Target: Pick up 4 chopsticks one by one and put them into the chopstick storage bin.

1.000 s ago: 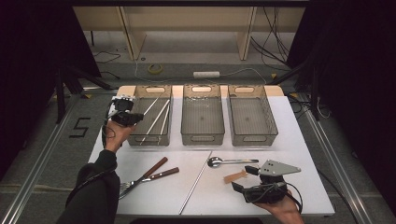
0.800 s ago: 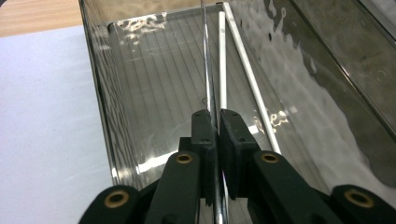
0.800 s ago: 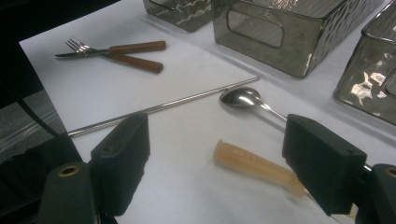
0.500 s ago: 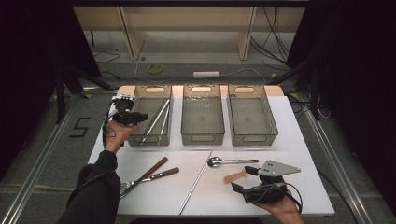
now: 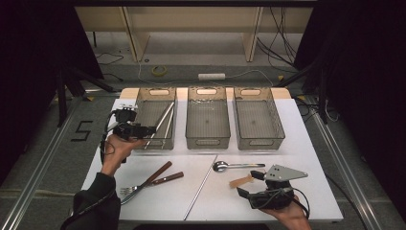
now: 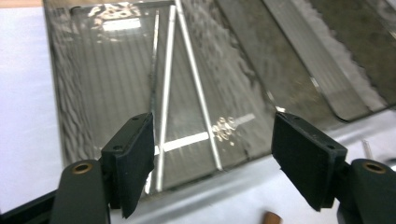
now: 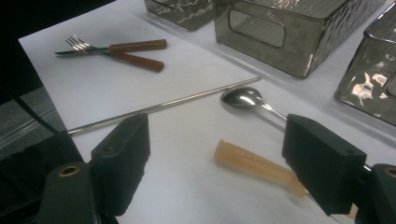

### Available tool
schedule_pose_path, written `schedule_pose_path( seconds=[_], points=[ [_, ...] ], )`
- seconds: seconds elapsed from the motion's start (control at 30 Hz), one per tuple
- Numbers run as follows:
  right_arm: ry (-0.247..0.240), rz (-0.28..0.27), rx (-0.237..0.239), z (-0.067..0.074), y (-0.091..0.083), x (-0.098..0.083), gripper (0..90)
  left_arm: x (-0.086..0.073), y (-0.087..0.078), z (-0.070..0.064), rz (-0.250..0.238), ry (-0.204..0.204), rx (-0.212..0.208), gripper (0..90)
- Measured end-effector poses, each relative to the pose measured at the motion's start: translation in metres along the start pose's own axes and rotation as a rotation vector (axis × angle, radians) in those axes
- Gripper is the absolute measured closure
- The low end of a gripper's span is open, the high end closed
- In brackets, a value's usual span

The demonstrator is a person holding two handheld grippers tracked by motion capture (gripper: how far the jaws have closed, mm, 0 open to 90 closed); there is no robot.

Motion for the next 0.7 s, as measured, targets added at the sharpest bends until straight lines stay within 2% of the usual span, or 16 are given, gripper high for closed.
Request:
schedule_pose_path(
  seconds=[0.3,0.7],
  points=[
    [-0.004,0.004,-0.003,0.001,-0.001,0.000,24.5,-0.012,-0.009,-0.026,0.046,0.041,-0.026,25.8],
    [-0.002,0.003,-0.012,-0.001,-0.002,0.000,24.6,-0.034,-0.011,-0.057,0.106,0.103,-0.041,23.5]
  ],
)
Point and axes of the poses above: each handheld gripper's, and its own axes: y roughly forward along the jaws, x roughly out of its top, z roughly to its left, the point moved 6 cm from there along y, roughly forward along the jaws, and after that the axes turned 13 degrees about -x, right-handed, at the moved point
